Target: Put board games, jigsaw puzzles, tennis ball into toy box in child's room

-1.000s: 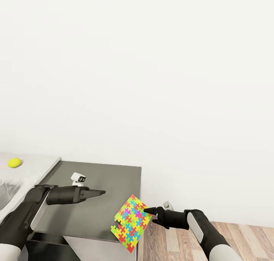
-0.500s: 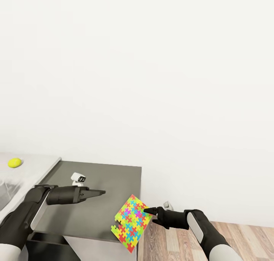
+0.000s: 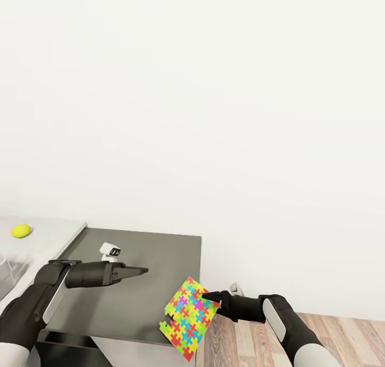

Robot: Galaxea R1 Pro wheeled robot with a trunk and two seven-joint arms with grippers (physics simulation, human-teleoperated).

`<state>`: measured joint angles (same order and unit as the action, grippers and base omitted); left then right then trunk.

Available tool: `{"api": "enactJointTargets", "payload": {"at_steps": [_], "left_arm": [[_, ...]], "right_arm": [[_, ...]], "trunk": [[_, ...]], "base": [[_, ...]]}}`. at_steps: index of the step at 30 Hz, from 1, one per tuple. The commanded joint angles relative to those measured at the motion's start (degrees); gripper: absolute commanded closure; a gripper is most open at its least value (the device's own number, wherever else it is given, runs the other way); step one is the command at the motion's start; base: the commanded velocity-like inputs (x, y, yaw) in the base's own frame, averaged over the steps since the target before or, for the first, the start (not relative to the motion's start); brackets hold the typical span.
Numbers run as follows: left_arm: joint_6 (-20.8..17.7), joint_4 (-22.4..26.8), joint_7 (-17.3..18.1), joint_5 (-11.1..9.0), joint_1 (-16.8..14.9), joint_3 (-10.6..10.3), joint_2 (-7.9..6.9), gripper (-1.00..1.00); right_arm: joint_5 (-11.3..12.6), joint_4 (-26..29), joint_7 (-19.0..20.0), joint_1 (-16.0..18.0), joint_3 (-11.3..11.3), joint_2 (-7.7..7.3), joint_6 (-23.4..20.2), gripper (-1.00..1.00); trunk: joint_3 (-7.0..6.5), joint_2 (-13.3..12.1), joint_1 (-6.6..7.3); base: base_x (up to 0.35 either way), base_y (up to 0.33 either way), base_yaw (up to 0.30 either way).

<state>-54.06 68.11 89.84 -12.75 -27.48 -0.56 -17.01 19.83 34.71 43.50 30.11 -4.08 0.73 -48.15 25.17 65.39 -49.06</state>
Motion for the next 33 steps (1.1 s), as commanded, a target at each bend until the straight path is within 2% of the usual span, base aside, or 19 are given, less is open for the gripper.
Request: {"api": "enactJointTargets", "payload": {"at_steps": [1, 2, 3, 33], "left_arm": [[-0.61, 0.01, 0.16, -0.08, -0.03, -0.06, -0.04, -1.0], [-0.61, 0.01, 0.16, -0.08, -0.03, -0.06, -0.04, -1.0], [-0.61, 0.01, 0.16, -0.08, -0.03, -0.06, -0.04, -1.0], [-0.61, 0.01, 0.16, 0.0, -0.03, 0.11, -0.12, -1.0]], "right_arm": [[-0.17, 0.0, 0.18, 0.04, -0.31, 0.06, -0.25, -1.0], [-0.16, 0.0, 0.18, 0.04, -0.31, 0.06, -0.24, -1.0], [-0.18, 0.0, 0.18, 0.04, -0.31, 0.06, -0.23, 1.0], [0.53, 0.45, 0.27, 0.04, -0.96, -0.07, -0.03, 1.0]], "trunk": [[0.06, 0.04, 0.0], [0.06, 0.04, 0.0], [0.06, 0.04, 0.0], [-5.32, -11.99, 6.59]], "base": [[0.004, 0.004, 0.0], [0.003, 0.003, 0.0], [0.003, 0.003, 0.0], [0.0, 0.0, 0.0]]}}
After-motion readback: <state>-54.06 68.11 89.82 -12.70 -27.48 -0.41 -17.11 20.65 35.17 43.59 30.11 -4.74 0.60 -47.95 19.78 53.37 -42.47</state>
